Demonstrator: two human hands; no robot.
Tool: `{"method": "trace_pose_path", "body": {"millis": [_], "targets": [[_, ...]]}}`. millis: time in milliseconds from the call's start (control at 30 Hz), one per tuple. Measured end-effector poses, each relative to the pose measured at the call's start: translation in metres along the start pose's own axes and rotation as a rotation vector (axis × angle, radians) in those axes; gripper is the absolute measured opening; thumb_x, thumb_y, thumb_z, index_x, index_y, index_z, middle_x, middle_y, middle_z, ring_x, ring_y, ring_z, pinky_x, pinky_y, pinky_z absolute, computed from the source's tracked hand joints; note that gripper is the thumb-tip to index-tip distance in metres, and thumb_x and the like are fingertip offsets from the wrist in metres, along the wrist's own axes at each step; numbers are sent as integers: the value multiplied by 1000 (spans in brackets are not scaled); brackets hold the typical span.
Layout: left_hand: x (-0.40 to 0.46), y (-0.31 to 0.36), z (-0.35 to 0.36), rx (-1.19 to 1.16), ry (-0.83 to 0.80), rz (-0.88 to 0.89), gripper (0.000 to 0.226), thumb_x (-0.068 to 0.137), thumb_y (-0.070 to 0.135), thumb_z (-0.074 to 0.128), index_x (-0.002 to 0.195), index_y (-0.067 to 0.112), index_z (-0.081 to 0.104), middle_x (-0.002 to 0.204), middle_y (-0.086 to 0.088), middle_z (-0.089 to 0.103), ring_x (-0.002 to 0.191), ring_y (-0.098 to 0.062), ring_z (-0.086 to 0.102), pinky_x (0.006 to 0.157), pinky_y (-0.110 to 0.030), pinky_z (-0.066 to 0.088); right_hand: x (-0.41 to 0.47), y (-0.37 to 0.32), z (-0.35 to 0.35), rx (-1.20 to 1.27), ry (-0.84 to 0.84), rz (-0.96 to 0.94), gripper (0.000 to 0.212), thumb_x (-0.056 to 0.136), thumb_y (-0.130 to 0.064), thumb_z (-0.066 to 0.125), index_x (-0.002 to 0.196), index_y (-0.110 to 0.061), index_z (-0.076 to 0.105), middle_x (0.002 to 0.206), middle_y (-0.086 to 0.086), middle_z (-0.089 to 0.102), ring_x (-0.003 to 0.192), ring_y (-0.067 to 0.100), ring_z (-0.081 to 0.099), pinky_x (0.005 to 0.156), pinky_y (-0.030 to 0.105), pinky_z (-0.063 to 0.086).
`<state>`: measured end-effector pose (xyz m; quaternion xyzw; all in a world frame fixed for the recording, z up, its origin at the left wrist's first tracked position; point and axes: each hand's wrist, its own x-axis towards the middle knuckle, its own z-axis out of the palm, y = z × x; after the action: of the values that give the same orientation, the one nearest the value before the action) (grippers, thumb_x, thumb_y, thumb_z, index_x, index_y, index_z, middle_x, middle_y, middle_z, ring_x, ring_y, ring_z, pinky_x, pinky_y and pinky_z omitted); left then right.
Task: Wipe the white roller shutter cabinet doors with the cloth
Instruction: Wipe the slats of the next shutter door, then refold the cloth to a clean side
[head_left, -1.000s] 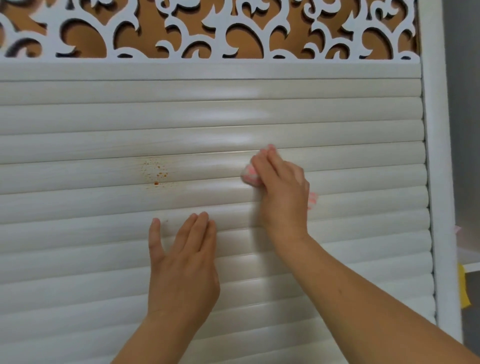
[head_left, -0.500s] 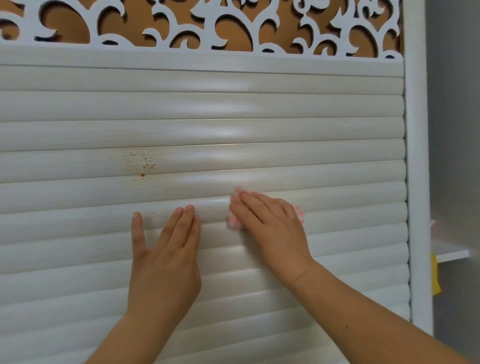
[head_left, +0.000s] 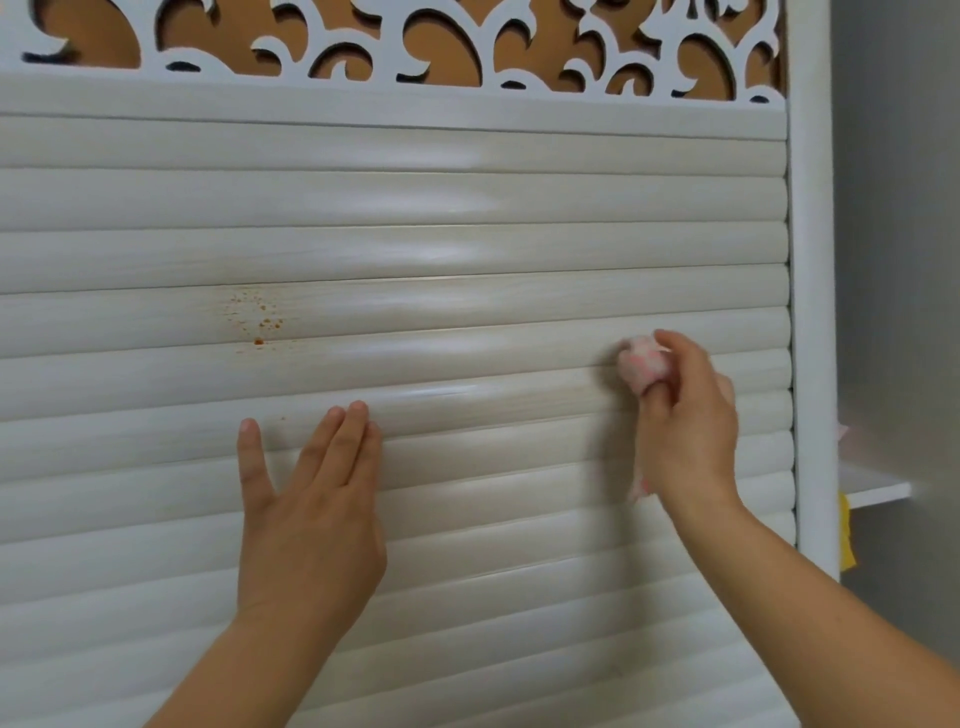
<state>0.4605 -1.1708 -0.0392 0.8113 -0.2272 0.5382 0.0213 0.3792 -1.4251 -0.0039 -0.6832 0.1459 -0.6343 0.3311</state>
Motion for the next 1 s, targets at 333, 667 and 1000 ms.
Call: {"method": "trace_pose_path", "body": {"millis": [333, 667, 1000], "targets": [[1, 1, 5, -41, 12, -3, 62, 70, 16, 29, 120, 0, 60, 133, -12, 54, 124, -22, 45, 109, -59, 2, -24, -3, 30, 72, 68, 162, 39, 96, -3, 42, 133, -13, 53, 121, 14, 51, 101, 15, 49, 81, 4, 22], [1, 7, 2, -79, 51, -24, 61, 70, 17, 29, 117, -2, 62, 131, -14, 56, 120, -27, 55, 109, -58, 3, -68, -79, 67, 300, -357, 45, 37, 94, 1, 43, 120, -14, 64, 111, 5, 54, 85, -9, 46, 78, -8, 25], [-3, 13, -33, -445, -5, -201, 53, 66, 15, 35, 108, 10, 67, 114, -7, 64, 110, -20, 58, 109, -43, 18, -86, -68, 29, 1331, -871, 763, 18, 80, -5, 56, 96, -5, 64, 82, 13, 65, 72, 20, 64, 75, 32, 54]]}}
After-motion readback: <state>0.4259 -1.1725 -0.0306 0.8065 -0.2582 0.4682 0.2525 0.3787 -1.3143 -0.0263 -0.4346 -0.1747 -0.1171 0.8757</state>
